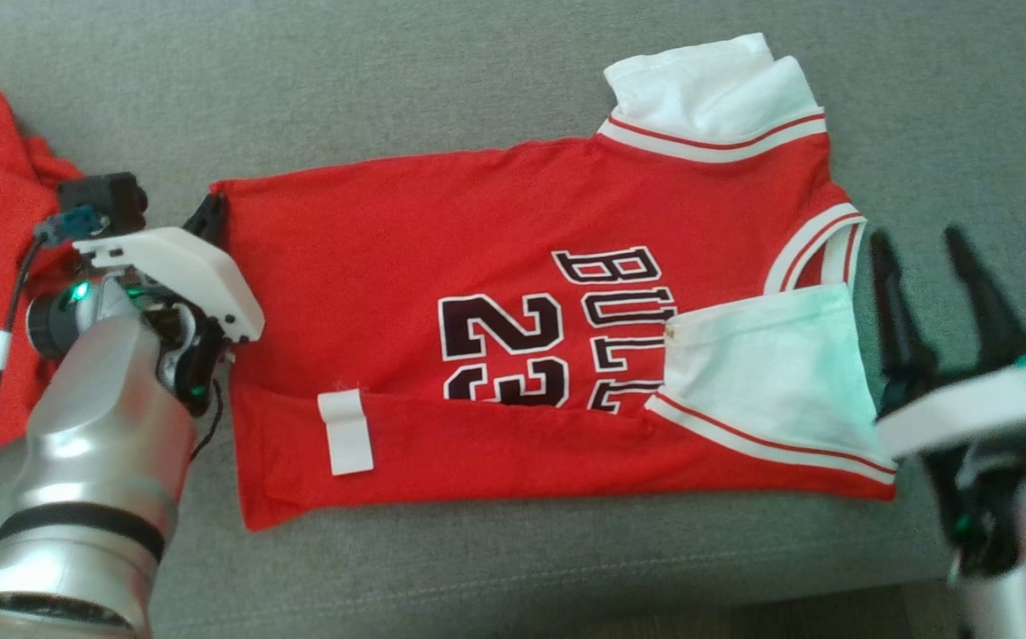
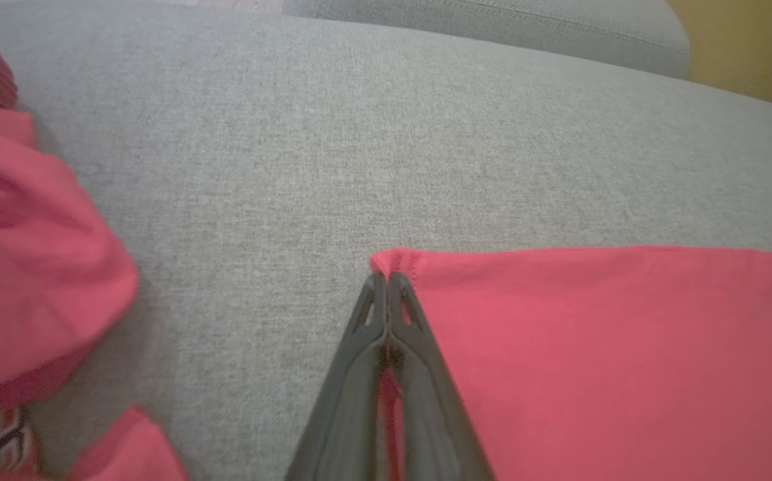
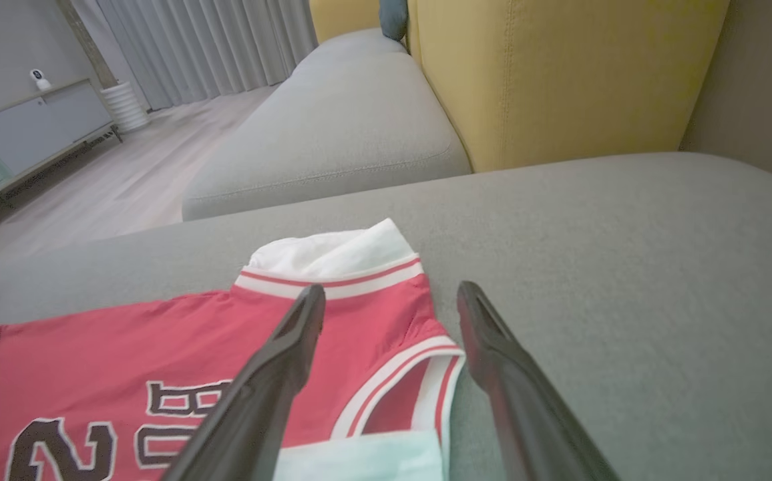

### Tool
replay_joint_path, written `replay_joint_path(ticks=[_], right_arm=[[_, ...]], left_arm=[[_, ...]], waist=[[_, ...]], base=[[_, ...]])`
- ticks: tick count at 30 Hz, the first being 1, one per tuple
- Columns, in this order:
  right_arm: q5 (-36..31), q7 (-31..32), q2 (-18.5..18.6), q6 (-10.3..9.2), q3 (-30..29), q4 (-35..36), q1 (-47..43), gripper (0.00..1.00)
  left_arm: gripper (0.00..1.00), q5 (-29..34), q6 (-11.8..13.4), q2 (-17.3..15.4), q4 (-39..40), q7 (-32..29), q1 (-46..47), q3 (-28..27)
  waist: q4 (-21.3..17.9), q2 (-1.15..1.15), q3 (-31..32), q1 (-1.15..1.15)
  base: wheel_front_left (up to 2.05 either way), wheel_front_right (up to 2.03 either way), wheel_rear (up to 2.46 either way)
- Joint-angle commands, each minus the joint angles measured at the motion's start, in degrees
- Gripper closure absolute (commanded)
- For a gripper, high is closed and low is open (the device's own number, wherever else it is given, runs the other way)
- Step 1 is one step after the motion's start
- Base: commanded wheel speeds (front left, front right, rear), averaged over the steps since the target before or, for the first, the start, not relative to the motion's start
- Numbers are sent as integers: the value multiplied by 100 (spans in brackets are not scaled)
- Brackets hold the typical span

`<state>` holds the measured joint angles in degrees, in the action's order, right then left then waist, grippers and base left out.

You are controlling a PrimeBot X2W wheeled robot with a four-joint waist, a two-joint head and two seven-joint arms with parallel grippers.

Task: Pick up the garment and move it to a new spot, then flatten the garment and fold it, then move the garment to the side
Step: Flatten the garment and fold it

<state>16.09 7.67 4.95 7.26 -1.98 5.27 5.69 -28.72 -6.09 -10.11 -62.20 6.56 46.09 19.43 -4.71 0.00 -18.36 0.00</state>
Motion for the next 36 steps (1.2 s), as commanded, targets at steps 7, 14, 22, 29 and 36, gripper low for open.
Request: replay_joint_path(ticks=[7, 14, 22, 29, 36], right_arm=[[379, 256, 601, 23, 99, -801, 1493, 0], [673, 716, 1056, 23, 227, -2229, 3087, 0], [690, 1764, 1481, 23, 505, -3799, 4455, 0], [762, 2476, 1675, 23, 888, -4483, 5017, 0], [1013, 2910, 1803, 23, 1246, -4789, 5264, 0]], left_arm=[[100, 134, -47, 43, 40, 418, 600, 36], [100, 191, -100, 329, 135, 615, 940, 281], [100, 122, -130, 563, 227, 715, 1137, 553], [100, 4, -137, 623, 221, 762, 1236, 716], [100, -132, -138, 599, 232, 796, 1295, 851]], waist=[[321, 0, -260, 0], [739, 0, -606, 0], [1020, 0, -825, 0], [1104, 0, -972, 0], [1147, 0, -1063, 0]], base=[[0, 0, 0], [0, 0, 0], [0, 0, 0], [0, 0, 0], [0, 0, 0]])
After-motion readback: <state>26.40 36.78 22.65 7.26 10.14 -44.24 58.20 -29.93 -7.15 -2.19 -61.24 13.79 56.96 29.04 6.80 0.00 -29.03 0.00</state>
